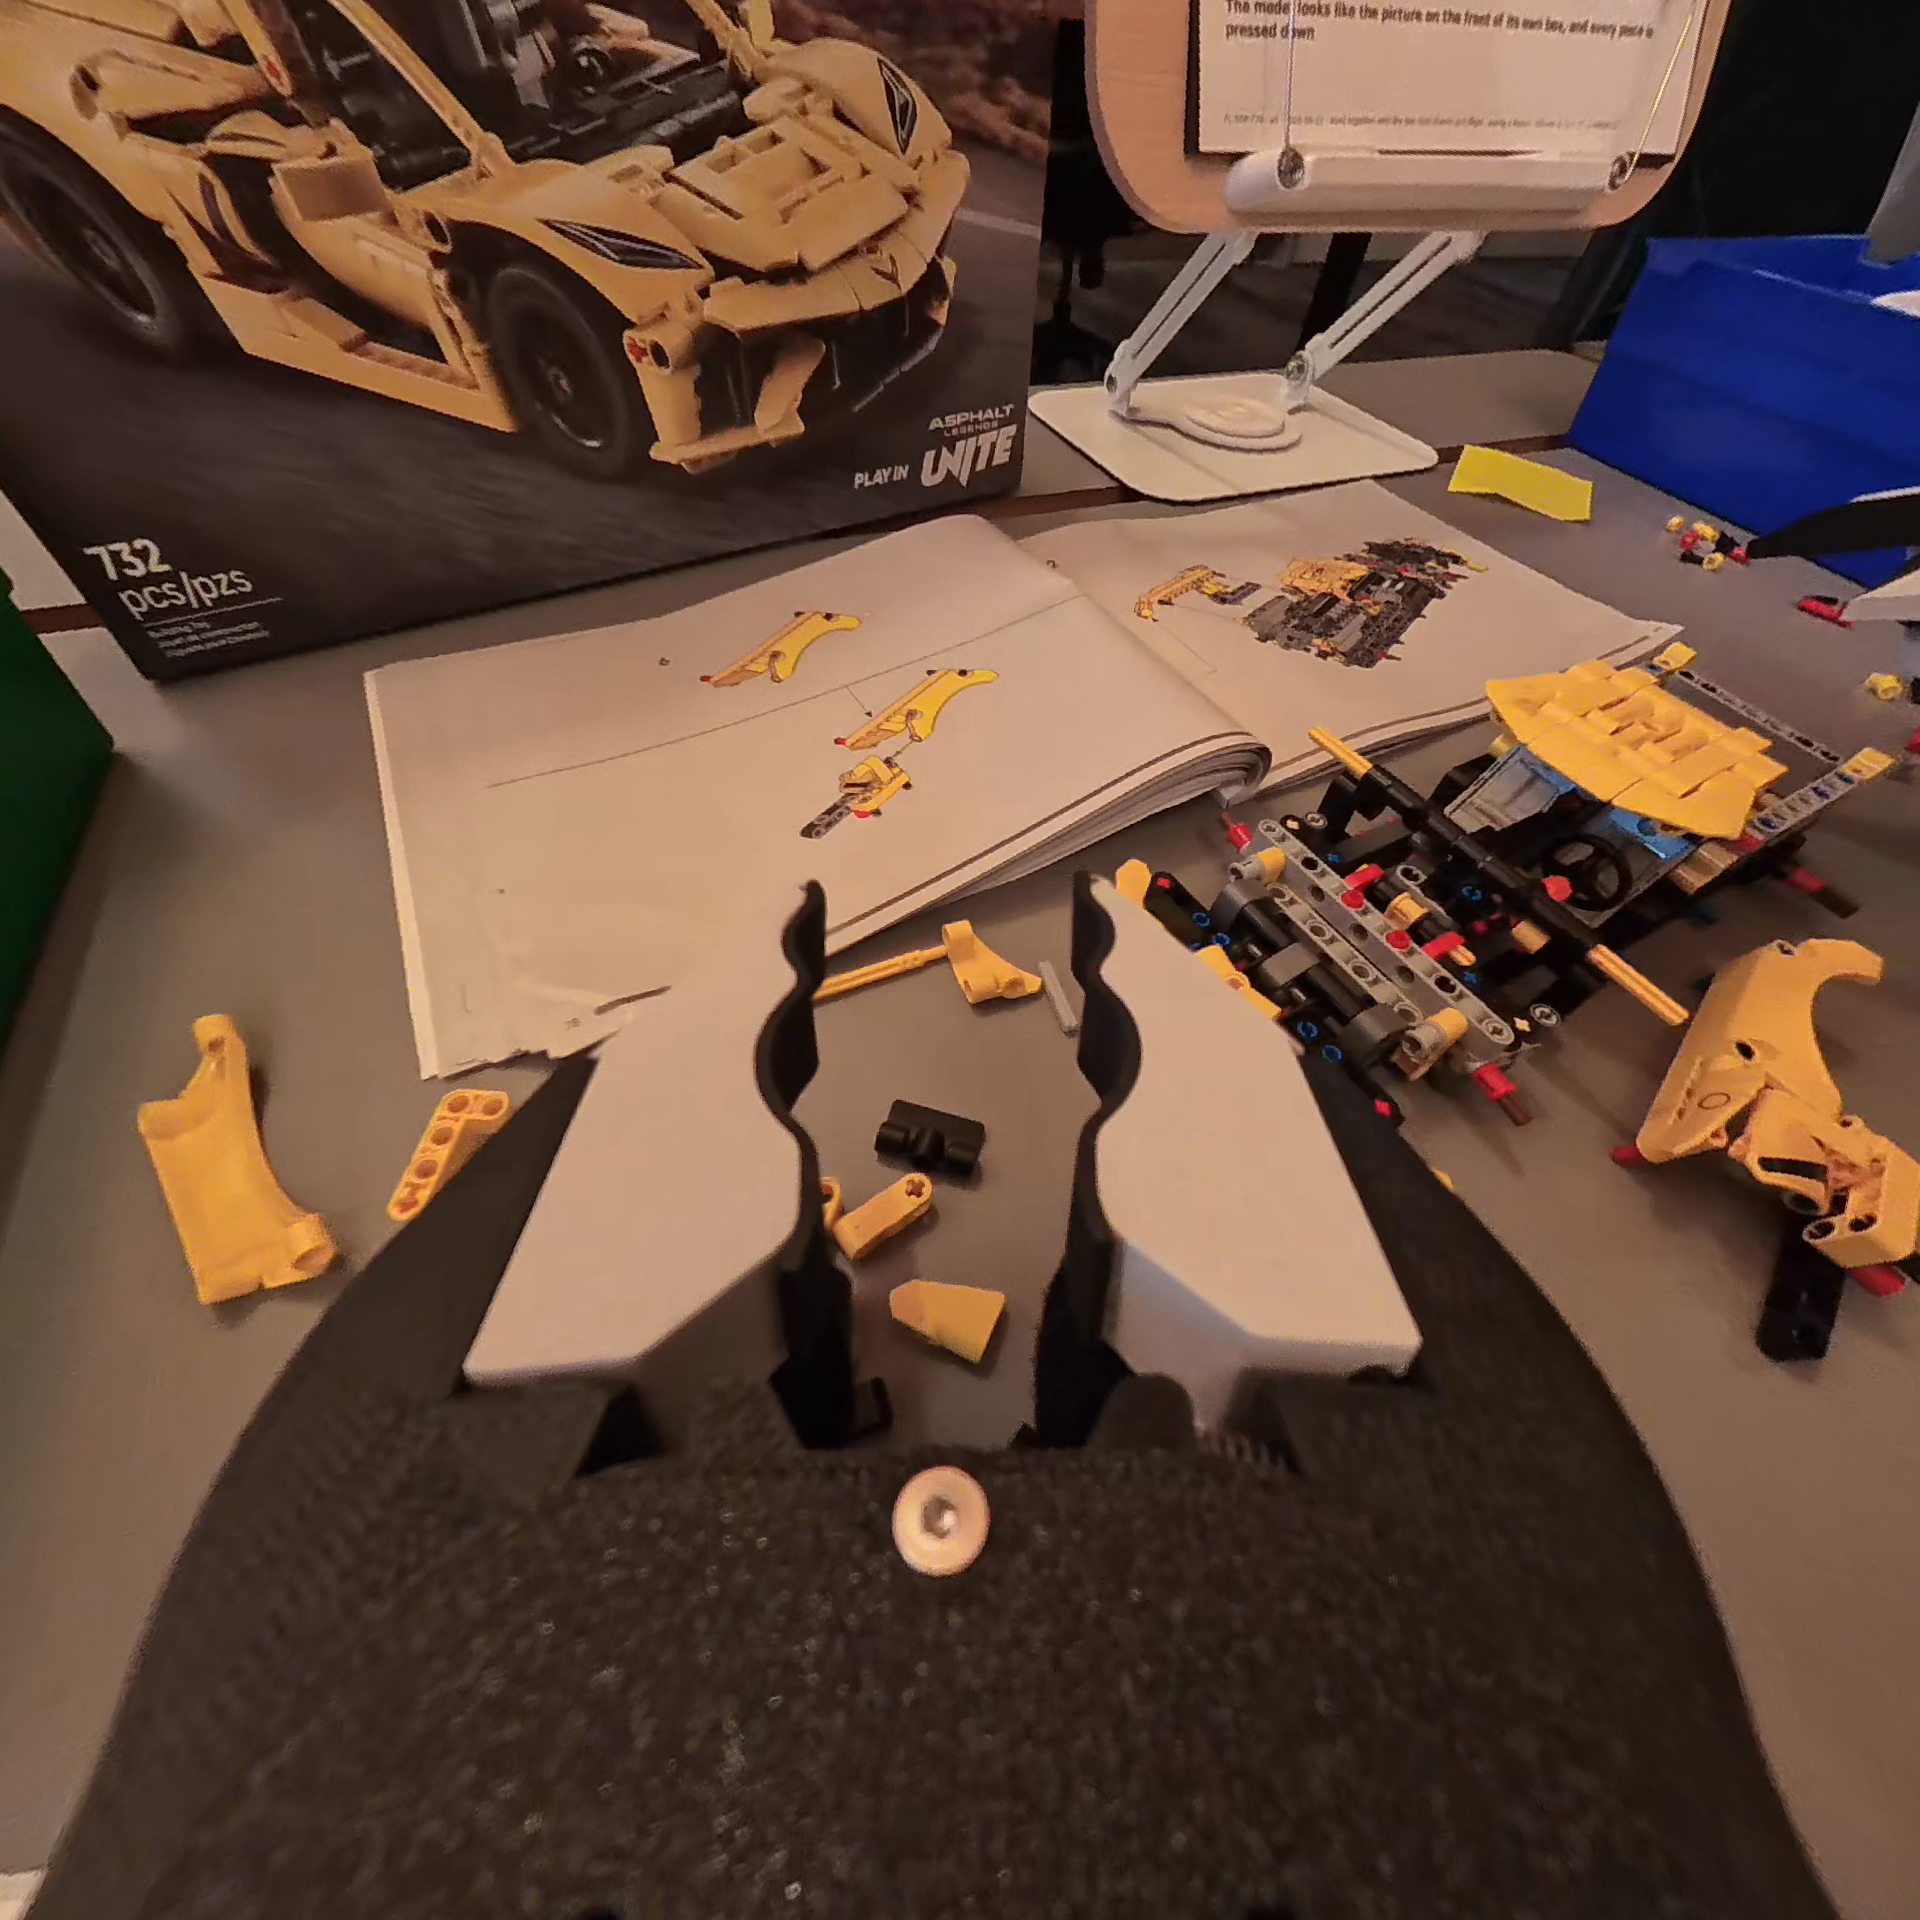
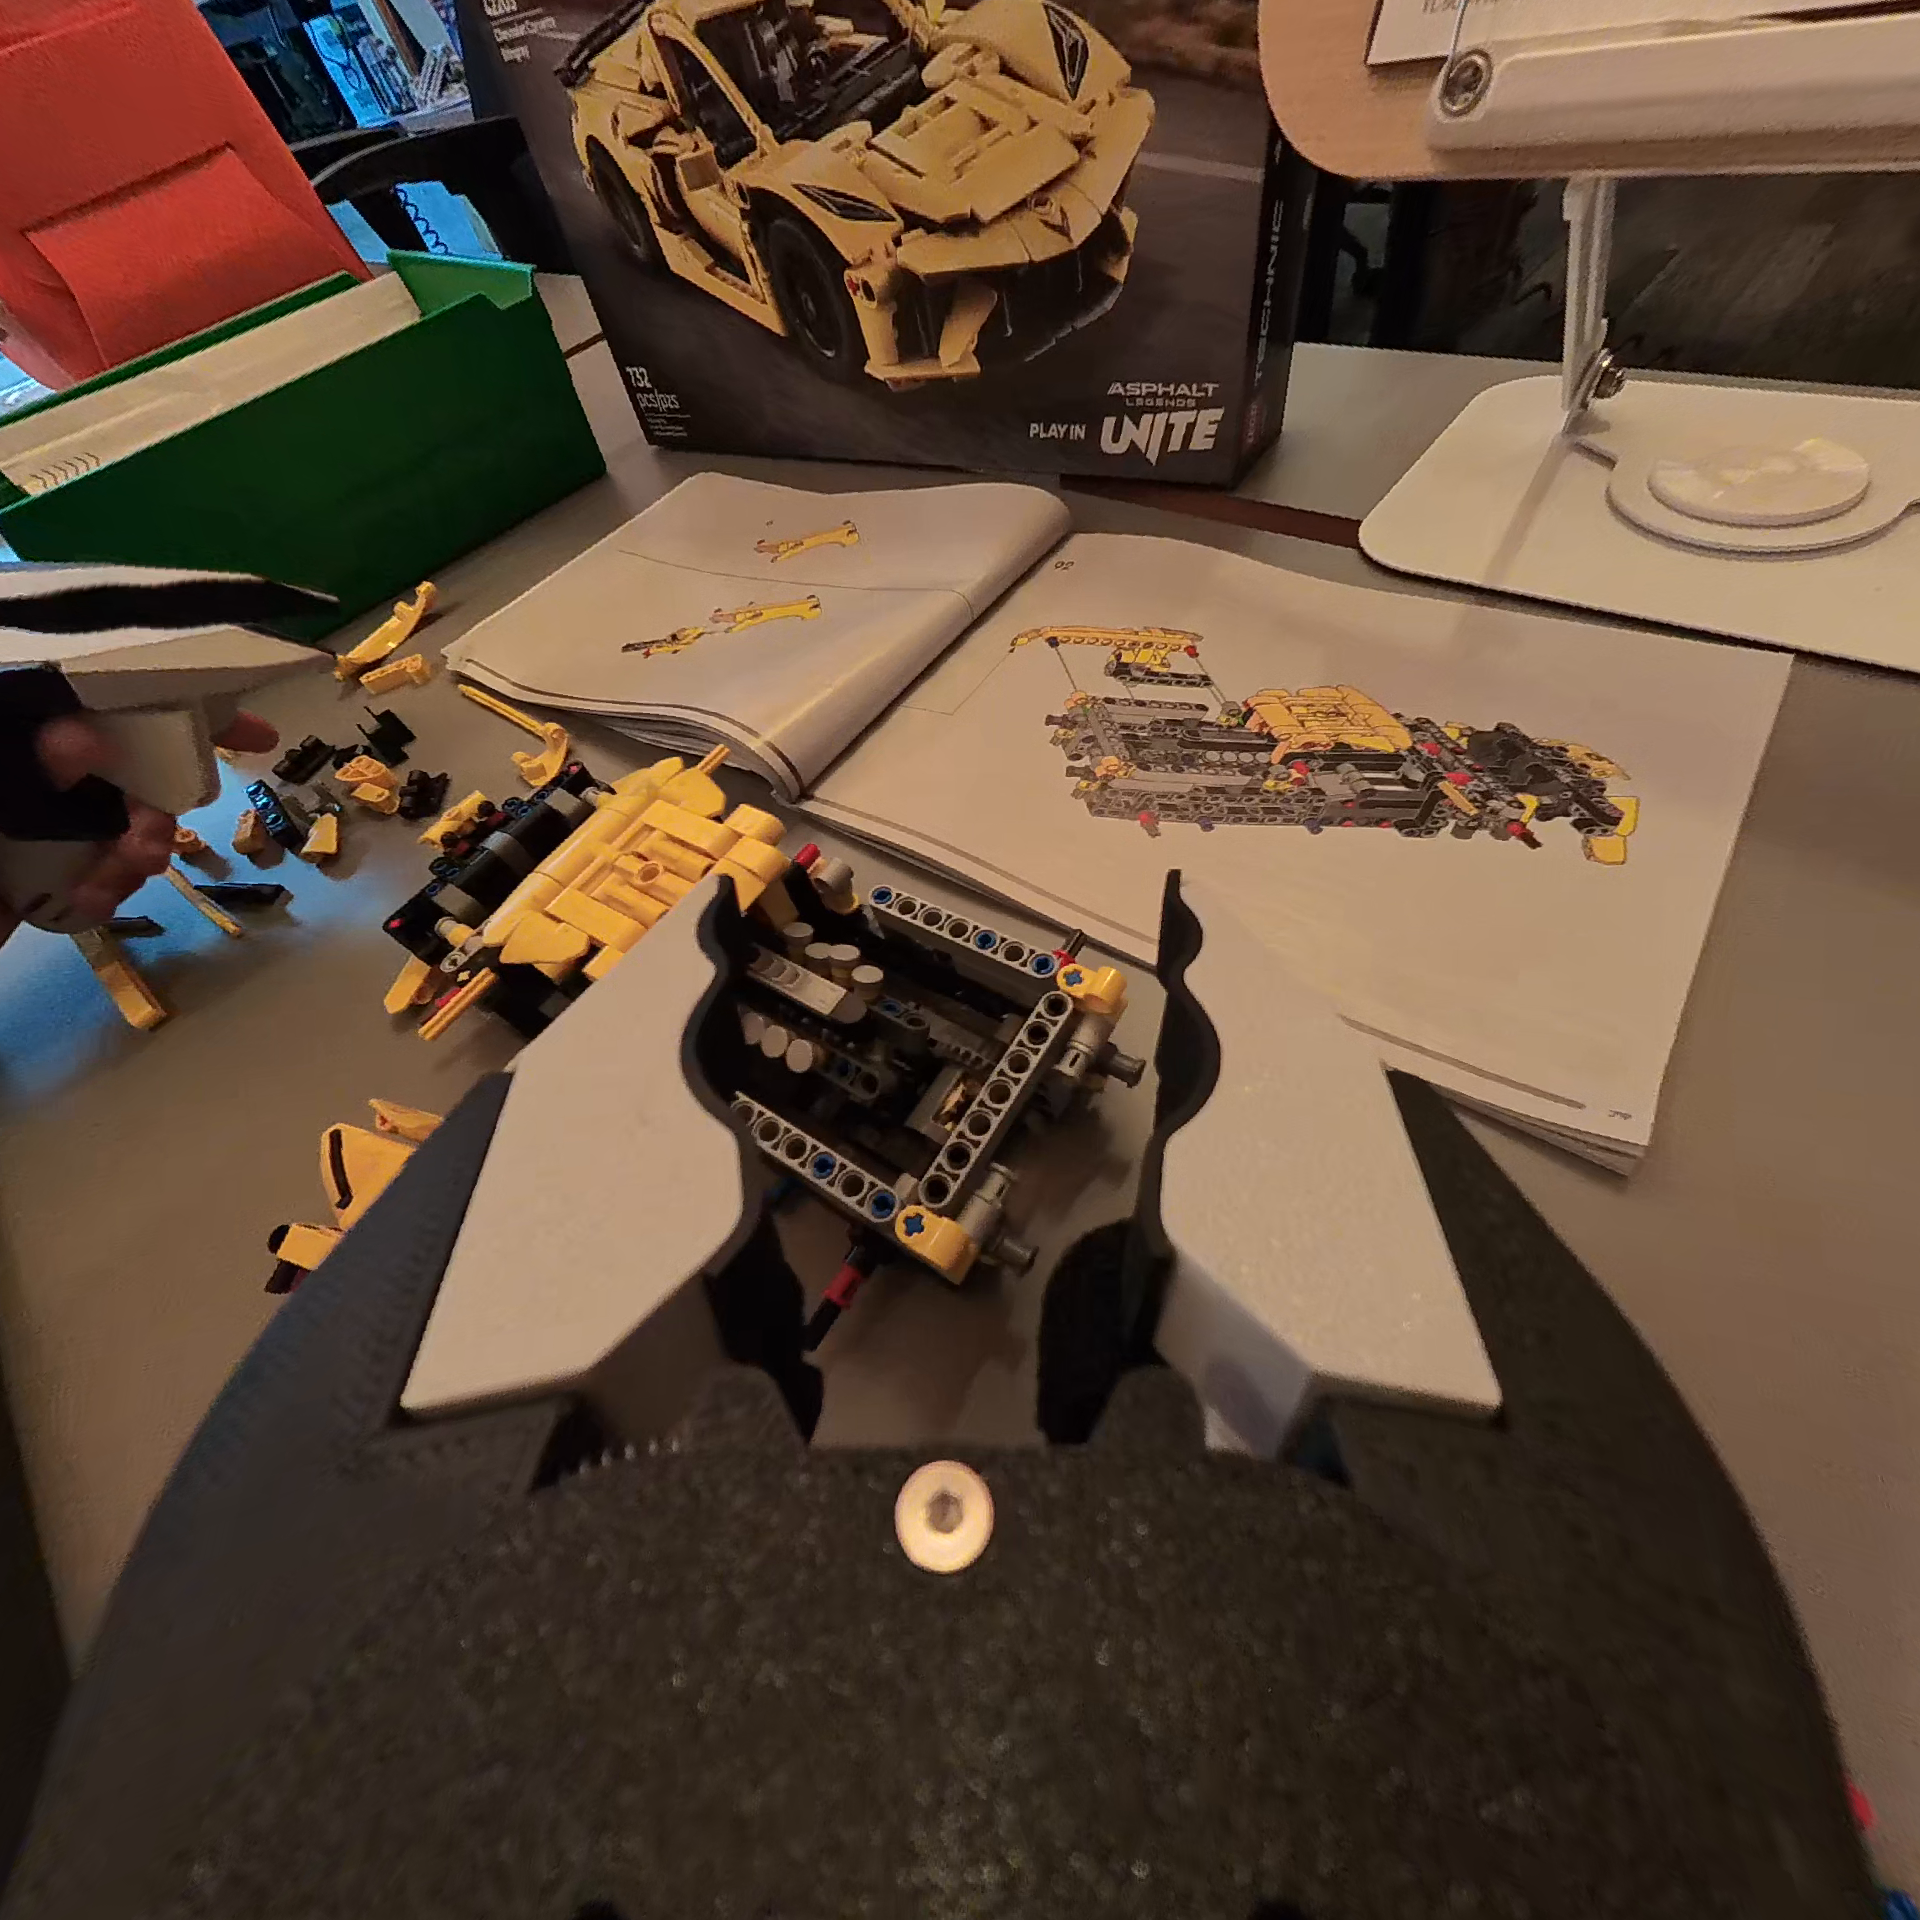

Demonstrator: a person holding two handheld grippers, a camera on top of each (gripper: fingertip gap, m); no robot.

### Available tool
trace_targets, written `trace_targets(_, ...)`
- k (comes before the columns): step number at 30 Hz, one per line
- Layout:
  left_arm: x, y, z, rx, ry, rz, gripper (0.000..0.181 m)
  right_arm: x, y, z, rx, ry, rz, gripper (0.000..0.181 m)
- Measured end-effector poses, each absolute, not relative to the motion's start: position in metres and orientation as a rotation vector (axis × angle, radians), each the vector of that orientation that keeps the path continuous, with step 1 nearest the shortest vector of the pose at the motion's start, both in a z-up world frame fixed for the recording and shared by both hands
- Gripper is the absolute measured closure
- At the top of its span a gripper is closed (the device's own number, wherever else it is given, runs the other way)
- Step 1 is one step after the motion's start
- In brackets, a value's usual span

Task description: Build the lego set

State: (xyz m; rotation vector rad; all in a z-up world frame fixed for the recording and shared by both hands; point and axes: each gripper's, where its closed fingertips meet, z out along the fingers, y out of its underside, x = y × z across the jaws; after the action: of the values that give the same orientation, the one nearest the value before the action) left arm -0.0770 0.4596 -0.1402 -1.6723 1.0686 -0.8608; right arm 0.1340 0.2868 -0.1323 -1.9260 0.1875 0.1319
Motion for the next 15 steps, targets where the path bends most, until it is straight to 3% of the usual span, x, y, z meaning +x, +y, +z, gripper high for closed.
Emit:
trace_targets(8,-0.079,0.465,-0.140,-1.639,1.073,-0.778,0.133,0.131,0.287,-0.130,-1.922,0.164,0.102,0.105)
trace_targets(12,-0.078,0.477,-0.125,-1.623,1.062,-0.662,0.133,0.105,0.288,-0.106,-1.856,0.113,0.098,0.122)
trace_targets(15,-0.065,0.490,-0.104,-1.588,1.051,-0.571,0.132,0.035,0.299,-0.067,-1.750,-0.027,0.231,0.149)
